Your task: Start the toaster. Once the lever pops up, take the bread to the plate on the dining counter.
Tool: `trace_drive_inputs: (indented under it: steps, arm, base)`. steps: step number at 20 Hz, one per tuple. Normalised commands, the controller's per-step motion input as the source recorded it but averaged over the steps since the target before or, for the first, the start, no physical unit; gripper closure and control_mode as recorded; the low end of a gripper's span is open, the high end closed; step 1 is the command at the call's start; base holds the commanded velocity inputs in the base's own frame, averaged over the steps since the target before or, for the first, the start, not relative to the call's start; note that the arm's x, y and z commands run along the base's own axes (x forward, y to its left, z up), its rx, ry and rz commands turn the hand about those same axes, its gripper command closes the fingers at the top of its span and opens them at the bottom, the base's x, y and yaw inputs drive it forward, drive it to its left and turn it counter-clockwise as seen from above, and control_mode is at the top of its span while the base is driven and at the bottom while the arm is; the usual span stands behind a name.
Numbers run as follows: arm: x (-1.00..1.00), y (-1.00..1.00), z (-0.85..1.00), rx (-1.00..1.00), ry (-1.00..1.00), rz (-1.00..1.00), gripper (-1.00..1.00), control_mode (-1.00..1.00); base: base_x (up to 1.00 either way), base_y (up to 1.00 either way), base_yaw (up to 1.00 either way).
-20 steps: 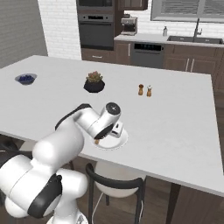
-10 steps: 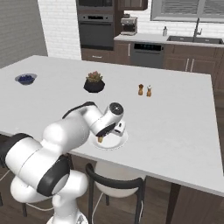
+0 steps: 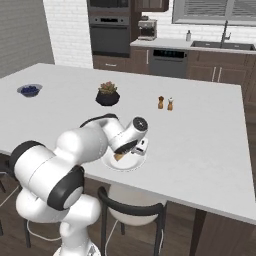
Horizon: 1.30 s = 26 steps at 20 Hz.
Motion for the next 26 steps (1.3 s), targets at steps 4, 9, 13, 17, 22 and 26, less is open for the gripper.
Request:
trace_drive_inputs:
  steps: [4, 9, 13, 17, 22, 26]
  arm:
    - [-0.09, -0.53, 0.0, -0.01, -0.01, 0.0, -1.0, -1.0]
    - [0.0, -0.39, 0.15, -0.12, -0.02, 0.0, -1.0, -1.0]
    - [-0.17, 0.0, 0.11, -0.23, -0.01, 0.0, -1.0, -1.0]
    - [-0.54, 0.15, 0.1, -0.32, -0.13, 0.0, -1.0, -1.0]
    - [-0.91, 0.19, 0.5, -0.21, -0.01, -0.02, -1.0, -1.0]
    - [-1.0, 0.0, 0.27, -0.12, 0.0, -0.22, -1.0, -1.0]
  base:
    - [0.0, 0.0, 0.0]
    - [0.0, 0.0, 0.0]
    - [0.0, 0.0, 0.0]
    - [0.0, 0.0, 0.0]
    - [0.0, 0.0, 0.0]
    - [0.0, 0.0, 0.0]
